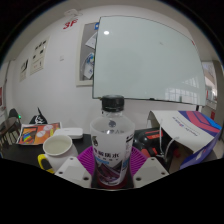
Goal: Pour water
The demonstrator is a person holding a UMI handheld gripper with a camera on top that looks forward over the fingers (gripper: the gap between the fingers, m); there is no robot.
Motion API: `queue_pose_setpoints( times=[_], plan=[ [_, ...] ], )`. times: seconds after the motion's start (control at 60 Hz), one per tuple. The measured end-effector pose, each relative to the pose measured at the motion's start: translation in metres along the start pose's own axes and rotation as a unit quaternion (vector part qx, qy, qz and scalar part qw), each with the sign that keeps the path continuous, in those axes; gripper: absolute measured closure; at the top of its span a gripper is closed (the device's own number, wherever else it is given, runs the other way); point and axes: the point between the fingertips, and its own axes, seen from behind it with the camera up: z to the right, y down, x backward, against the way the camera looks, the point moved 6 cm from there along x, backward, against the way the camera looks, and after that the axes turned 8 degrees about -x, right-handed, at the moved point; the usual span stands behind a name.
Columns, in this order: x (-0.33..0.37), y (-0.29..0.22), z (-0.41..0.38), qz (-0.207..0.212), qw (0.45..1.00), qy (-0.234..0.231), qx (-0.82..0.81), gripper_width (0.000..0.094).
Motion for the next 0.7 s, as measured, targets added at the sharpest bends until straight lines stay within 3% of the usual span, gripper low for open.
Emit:
queue_pose_setpoints(
  times=[0.15, 0.217, 0.25, 0.317, 0.45, 0.7],
  plan=[
    [0.003, 0.003, 0.001, -0.022, 1.0, 0.004, -0.002, 0.0322],
    [0.008, 0.008, 0.0, -0.046, 0.999, 0.007, -0.005, 0.0077],
    [0.012, 0.008, 0.001, -0.051, 0.999, 0.012, -0.006, 0.0118],
    [0.026, 0.004, 0.004, -0.048, 0.998, 0.029, -0.001, 0.0079],
    [0.07, -0.003, 0.001, -0.051, 0.997, 0.054, 0.013, 0.0095],
    [0.212, -0.01, -0.038, -0.042, 0.997, 0.07, 0.0, 0.0092]
  ],
)
